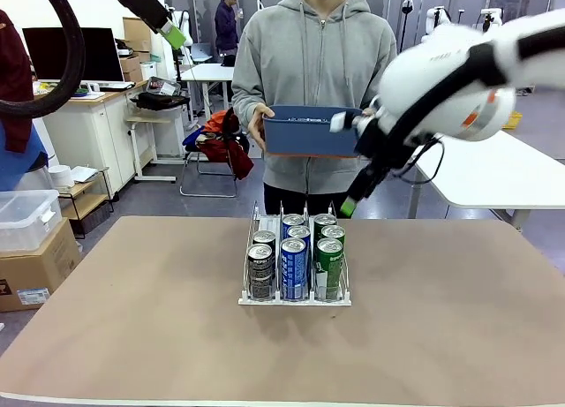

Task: Fill the beverage cans into the dispenser.
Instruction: Pick up the Pepsi coke handed by the human.

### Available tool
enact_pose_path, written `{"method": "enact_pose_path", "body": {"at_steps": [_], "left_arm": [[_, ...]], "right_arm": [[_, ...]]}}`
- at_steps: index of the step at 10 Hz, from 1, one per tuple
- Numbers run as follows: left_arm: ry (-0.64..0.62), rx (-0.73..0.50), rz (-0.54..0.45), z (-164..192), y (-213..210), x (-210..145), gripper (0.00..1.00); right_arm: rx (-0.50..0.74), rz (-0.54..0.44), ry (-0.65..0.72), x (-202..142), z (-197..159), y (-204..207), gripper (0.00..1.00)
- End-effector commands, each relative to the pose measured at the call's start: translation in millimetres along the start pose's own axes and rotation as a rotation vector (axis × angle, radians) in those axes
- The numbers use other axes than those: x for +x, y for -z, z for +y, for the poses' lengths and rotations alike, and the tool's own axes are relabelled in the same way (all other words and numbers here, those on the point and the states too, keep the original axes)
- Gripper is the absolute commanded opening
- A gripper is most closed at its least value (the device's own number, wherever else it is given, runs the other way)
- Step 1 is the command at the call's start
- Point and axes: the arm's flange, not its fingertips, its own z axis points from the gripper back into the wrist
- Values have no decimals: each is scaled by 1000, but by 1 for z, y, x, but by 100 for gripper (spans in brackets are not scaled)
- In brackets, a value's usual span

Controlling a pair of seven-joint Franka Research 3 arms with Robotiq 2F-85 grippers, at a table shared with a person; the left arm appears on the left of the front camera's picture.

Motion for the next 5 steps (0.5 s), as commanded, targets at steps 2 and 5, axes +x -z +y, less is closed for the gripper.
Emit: {"method": "enact_pose_path", "body": {"at_steps": [2, 5], "left_arm": [[-3, -4, -1, 1, -1, -2, 100], [-3, -4, -1, 1, -1, -2, 100]], "right_arm": [[129, -146, -28, -32, -27, -59, 100], [142, -127, 16, -32, -41, -66, 100]]}}
